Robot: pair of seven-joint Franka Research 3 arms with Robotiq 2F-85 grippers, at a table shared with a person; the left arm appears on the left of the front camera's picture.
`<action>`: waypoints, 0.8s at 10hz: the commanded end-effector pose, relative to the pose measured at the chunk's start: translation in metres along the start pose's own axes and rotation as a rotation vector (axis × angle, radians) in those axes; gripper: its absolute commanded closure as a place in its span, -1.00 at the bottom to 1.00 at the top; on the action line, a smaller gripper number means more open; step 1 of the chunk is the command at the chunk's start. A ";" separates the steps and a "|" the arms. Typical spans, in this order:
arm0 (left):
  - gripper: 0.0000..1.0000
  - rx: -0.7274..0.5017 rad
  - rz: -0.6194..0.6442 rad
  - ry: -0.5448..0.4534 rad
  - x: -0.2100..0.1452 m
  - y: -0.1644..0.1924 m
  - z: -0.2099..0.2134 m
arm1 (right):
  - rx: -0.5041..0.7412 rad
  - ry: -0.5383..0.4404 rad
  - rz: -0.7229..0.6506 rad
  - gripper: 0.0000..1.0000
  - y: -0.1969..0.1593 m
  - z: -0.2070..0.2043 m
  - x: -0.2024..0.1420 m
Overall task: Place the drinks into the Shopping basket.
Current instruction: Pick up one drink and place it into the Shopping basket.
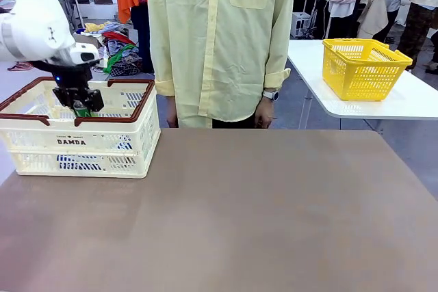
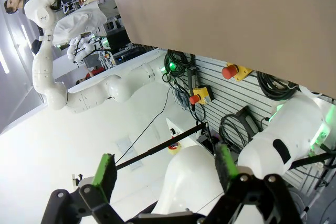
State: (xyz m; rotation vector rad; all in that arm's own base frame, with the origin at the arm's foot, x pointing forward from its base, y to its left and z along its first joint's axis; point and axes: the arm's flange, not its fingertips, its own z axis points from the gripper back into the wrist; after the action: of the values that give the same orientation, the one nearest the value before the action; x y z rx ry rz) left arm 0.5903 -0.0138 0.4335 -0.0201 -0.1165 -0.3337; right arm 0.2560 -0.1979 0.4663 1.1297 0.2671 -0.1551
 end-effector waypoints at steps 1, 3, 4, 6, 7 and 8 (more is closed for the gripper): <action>1.00 0.071 0.032 0.011 0.000 -0.003 -0.008 | 0.002 0.004 0.013 -1.00 0.002 0.002 -0.002; 1.00 0.062 0.050 0.008 0.001 -0.001 -0.016 | 0.002 0.004 0.013 -1.00 0.002 0.002 -0.002; 1.00 0.056 0.069 0.008 0.002 0.001 -0.019 | 0.002 0.004 0.013 -1.00 0.002 0.002 -0.002; 1.00 0.069 0.107 0.018 0.004 0.002 -0.023 | 0.002 0.004 0.013 -1.00 0.002 0.002 -0.002; 1.00 0.067 0.128 0.026 0.005 0.003 -0.025 | 0.002 0.004 0.013 -1.00 0.002 0.002 -0.002; -0.13 0.056 0.137 0.019 0.004 0.004 -0.025 | 0.002 0.004 0.013 -1.00 0.002 0.002 -0.002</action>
State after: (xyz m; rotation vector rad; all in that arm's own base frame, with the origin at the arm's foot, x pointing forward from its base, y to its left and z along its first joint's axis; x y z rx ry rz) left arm 0.5953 -0.0139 0.4065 0.0142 -0.0912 -0.2200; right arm 0.2560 -0.1979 0.4663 1.1297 0.2671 -0.1551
